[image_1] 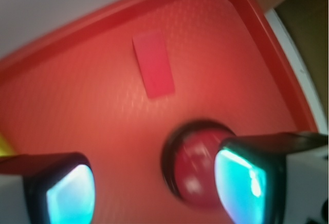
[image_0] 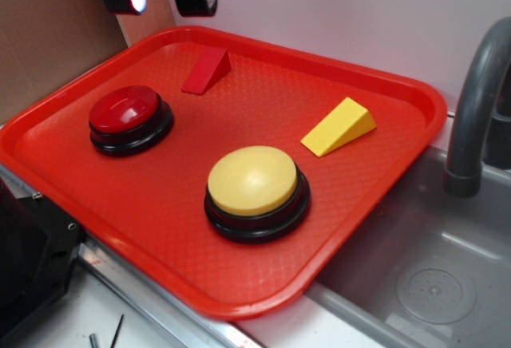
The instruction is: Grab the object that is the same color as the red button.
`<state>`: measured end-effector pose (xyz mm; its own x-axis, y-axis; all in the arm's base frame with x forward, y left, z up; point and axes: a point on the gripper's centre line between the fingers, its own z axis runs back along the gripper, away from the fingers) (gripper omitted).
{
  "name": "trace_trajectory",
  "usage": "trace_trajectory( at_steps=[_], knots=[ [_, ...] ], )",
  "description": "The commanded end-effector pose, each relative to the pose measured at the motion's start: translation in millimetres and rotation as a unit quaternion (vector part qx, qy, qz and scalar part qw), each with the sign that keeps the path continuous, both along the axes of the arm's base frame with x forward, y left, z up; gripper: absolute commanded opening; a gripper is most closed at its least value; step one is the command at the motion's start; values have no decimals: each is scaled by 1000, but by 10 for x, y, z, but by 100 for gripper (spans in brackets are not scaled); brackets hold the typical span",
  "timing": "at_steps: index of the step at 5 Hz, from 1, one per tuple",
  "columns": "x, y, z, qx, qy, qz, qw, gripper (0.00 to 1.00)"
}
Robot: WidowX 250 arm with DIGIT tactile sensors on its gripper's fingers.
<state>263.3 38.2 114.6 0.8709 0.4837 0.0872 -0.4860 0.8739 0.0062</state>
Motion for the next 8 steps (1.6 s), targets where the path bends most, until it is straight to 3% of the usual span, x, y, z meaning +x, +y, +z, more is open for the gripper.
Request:
trace_trajectory(
  at_steps=[1, 2, 3, 5, 6, 8],
  knots=[
    [289, 444, -340, 7, -23, 16, 1000, 100],
    [425, 558, -484, 36, -24, 24, 999, 100],
    [653, 672, -704, 29, -43, -20, 998, 100],
    [886, 520, -917, -15, -51, -79, 995, 100],
    [916, 500, -936, -12, -51, -73, 996, 0],
    [875, 467, -825, -3, -43, -71, 997, 0]
  ],
)
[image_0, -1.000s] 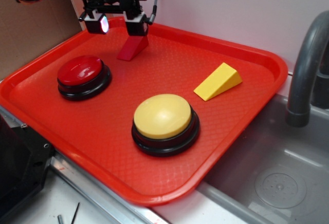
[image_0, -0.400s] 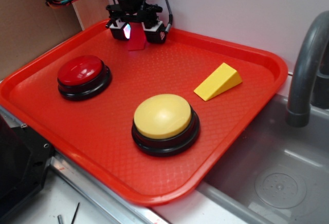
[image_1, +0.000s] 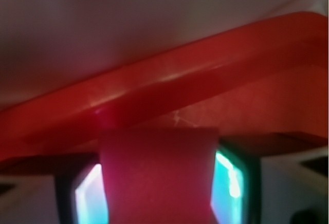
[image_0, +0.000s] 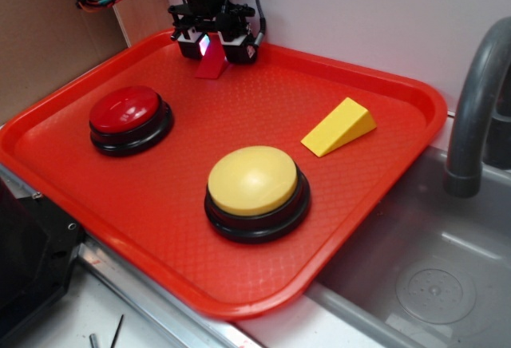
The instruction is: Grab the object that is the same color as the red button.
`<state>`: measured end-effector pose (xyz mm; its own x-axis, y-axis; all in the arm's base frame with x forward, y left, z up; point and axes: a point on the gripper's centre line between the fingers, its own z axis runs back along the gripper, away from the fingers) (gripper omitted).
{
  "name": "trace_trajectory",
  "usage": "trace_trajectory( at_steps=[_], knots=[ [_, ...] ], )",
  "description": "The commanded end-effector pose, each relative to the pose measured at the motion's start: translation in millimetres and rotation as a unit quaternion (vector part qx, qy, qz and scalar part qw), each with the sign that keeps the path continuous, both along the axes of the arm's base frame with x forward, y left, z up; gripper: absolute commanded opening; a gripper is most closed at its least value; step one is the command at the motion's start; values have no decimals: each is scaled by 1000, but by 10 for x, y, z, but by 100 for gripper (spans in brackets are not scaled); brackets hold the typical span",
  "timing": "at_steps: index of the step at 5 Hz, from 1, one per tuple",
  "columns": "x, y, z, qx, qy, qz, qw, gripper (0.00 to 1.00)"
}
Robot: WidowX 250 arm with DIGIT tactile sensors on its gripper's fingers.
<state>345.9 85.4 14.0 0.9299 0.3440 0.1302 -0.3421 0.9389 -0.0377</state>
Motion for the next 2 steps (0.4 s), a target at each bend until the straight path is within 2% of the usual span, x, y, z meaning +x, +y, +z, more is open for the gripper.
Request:
trace_trajectory(
  at_steps=[1, 2],
  knots=[
    [-84, -99, 633, 18, 9, -45, 999, 0],
    [-241, -260, 977, 40, 3, -42, 998, 0]
  ],
)
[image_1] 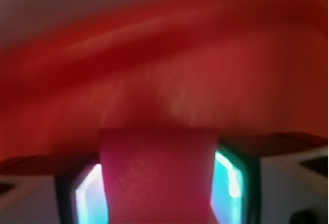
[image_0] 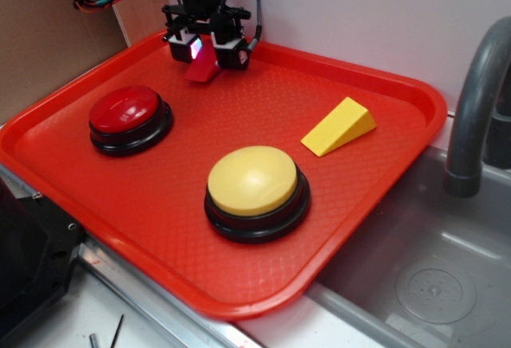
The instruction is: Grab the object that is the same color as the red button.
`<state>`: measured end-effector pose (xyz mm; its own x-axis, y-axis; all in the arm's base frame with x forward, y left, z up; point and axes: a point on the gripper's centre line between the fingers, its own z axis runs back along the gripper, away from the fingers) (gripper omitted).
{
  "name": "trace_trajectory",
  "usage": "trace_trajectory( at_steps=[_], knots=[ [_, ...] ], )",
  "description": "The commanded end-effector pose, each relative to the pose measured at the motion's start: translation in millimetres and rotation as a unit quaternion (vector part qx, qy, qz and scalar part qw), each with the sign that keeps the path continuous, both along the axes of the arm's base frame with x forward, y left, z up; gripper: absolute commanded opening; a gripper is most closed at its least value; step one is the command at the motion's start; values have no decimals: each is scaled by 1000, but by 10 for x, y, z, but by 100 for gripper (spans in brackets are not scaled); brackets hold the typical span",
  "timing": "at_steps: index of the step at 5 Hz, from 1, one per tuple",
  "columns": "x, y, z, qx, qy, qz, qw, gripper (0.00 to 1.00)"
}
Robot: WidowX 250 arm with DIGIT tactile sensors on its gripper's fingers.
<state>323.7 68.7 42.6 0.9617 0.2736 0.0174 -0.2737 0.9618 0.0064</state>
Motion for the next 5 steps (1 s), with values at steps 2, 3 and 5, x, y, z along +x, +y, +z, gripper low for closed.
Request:
trace_trajectory(
  at_steps=[2, 3, 5],
  knots=[
    [-391, -570, 1129, 17, -49, -82, 995, 0],
    [-735, -745, 1281, -1, -60, -95, 994, 0],
    [-1136, -803, 1353, -26, -56, -63, 996, 0]
  ],
)
